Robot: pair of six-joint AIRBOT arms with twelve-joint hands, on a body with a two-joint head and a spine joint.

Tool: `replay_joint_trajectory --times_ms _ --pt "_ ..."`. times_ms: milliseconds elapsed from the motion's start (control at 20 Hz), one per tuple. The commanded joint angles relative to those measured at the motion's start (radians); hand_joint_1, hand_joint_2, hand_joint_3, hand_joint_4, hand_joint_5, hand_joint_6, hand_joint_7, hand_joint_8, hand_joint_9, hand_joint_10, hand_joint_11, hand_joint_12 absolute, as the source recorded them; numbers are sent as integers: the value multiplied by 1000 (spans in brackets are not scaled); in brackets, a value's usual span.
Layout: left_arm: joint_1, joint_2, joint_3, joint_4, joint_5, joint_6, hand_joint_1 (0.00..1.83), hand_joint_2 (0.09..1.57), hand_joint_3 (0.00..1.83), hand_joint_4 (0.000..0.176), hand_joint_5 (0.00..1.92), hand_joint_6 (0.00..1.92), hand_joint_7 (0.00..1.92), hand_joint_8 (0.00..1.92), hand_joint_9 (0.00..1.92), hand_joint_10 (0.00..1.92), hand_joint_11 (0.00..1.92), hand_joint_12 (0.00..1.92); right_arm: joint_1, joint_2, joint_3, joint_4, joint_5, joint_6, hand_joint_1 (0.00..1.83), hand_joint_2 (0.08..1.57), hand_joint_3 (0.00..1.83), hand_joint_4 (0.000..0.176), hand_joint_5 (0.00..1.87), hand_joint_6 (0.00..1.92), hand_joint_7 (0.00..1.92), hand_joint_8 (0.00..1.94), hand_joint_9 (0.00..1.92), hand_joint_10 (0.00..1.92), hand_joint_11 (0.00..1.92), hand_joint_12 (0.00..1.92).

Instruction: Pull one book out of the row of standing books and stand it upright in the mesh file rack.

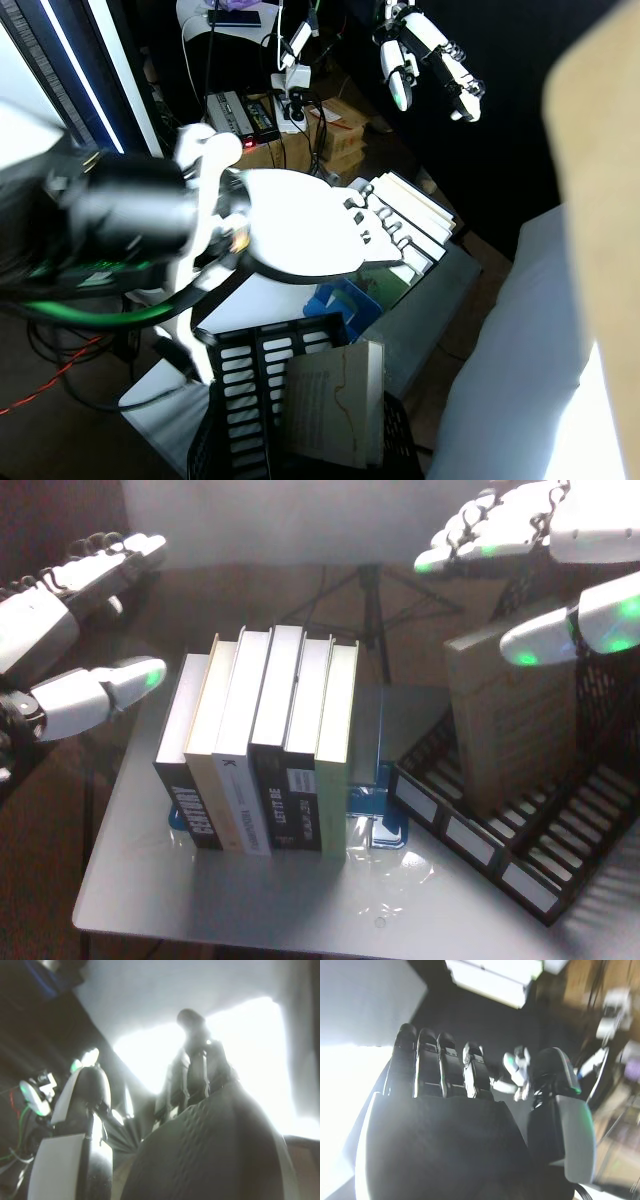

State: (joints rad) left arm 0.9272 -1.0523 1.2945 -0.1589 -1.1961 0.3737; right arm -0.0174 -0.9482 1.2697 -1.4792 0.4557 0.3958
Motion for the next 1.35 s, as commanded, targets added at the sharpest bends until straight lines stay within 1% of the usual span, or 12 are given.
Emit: replay_joint_trajectory --times_ms 0,150,300,450,500,550,600,800,900,1100,1200,1300 --pt "-12 12 3 -1 -114 -9 608 1365 0 12 77 3 21 5 0 105 0 1527 -6 21 -5 98 28 -43 0 1391 48 0 0 0 0 0 0 0 0 0" --pt "-38 28 -9 50 -113 -22 621 1362 0 24 65 1 2 0 0 15 0 1394 -138 58 -61 507 116 -316 0 1417 55 0 0 0 0 0 8 4 24 12" --pt "-39 43 -25 71 -120 -22 414 1333 0 13 90 12 0 0 0 0 0 888 -280 62 -98 799 228 -499 0 1539 3 0 0 0 0 0 36 34 0 79" --pt "-42 40 -29 97 -123 -30 429 1311 0 55 74 4 0 0 0 0 0 512 -454 61 -144 1076 388 -665 0 1508 0 0 0 0 0 0 0 12 0 0" --pt "-45 38 -29 103 -125 -32 398 1321 0 78 50 15 0 0 0 0 0 250 -491 63 -156 1126 423 -696 0 1493 0 0 0 0 0 0 0 2 20 10" --pt "-51 33 -29 115 -125 -36 359 1334 2 74 26 9 0 0 0 0 0 49 -539 66 -178 1191 478 -738 0 1476 0 0 0 0 0 0 0 0 3 1" --pt "-56 27 -29 123 -126 -39 333 1347 8 91 4 1 0 0 0 0 0 9 -570 69 -194 1234 520 -763 0 1476 0 0 0 0 0 0 0 0 0 0" --pt "-65 14 -29 148 -119 -48 257 1414 32 93 0 0 0 0 0 0 0 0 -624 66 -207 1299 605 -783 0 1478 0 0 0 0 0 0 0 0 0 0" --pt "-65 7 -31 156 -119 -50 248 1433 28 53 0 0 0 0 0 0 18 13 -623 66 -216 1305 625 -793 33 1485 0 0 0 0 0 0 0 0 0 0" --pt "-66 -10 -30 162 -119 -53 388 1438 0 43 0 0 0 0 0 0 0 1080 -627 69 -230 1318 634 -801 21 1511 1 0 0 0 0 0 0 0 0 0" --pt "-59 -14 -29 157 -124 -52 427 1422 0 81 0 0 0 0 0 0 0 1617 -644 70 -230 1332 641 -803 77 1515 1 0 0 0 0 0 0 0 0 0" --pt "-47 -11 -30 142 -132 -51 416 1429 1 54 0 0 0 0 0 0 0 1909 -662 72 -231 1352 652 -811 87 1510 0 0 0 0 0 0 0 0 0 0"
